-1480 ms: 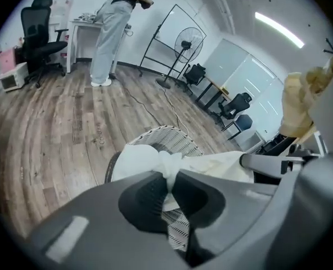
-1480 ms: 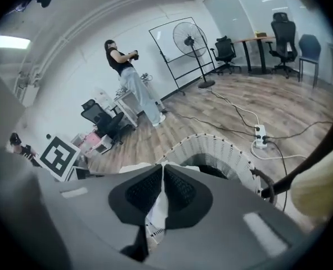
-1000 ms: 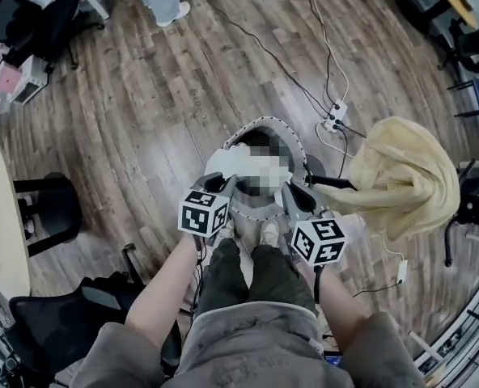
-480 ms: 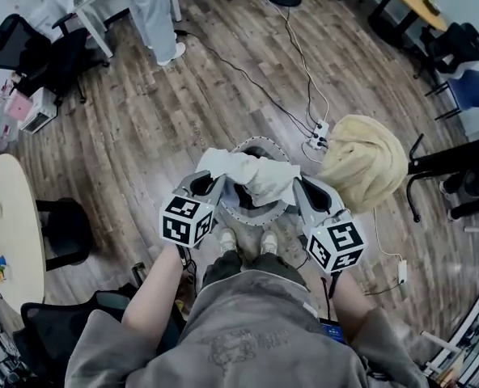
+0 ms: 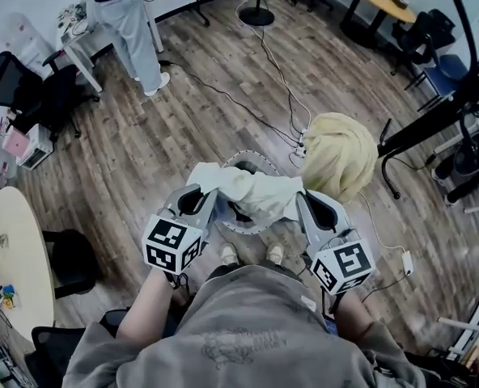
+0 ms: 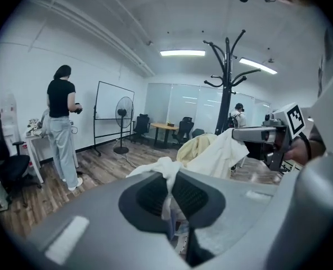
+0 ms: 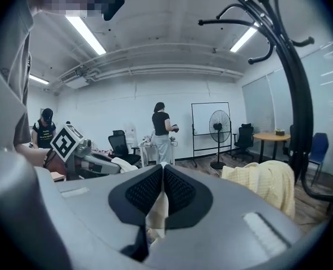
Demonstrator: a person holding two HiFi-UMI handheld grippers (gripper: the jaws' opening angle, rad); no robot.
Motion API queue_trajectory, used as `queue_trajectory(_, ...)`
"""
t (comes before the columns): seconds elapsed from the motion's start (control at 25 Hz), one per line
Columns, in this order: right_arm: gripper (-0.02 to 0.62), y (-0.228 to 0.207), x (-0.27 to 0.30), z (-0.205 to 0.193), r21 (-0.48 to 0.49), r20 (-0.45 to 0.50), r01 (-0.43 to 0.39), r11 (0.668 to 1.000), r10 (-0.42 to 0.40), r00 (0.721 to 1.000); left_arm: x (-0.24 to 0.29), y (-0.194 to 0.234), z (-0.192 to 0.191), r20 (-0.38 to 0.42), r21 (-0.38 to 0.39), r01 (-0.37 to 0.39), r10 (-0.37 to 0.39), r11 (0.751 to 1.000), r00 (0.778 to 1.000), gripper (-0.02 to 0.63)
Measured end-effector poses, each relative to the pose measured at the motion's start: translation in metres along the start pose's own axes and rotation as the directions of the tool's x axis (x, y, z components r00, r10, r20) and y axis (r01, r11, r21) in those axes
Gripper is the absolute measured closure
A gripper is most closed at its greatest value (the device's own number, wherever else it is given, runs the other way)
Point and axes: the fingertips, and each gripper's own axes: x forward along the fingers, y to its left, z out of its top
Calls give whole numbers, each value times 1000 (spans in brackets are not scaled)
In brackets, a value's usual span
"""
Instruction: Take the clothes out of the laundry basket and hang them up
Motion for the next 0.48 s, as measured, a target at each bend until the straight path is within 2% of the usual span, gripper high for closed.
queue_trajectory(0.12, 560, -3, -17, 12, 18, 36, 24, 1000, -25, 999, -2, -23, 17, 11, 56, 64, -64, 996, 998, 584)
queue_trajectory(0.24, 559, -14, -40, 26, 23, 78, 69, 997, -71, 994, 2, -55, 37, 32, 109, 153, -157, 982, 987, 584)
queue_trajectory(0.36, 560, -37, -69, 42, 21, 126, 135, 991, -137, 983, 13, -94, 58, 58, 142, 253, -263, 957, 963, 584)
queue_trajectory(0.48, 559, -68, -101, 59, -2, 180, 220, 976, -216, 960, 28, -133, 82, 82, 171, 348, -365, 922, 927, 584)
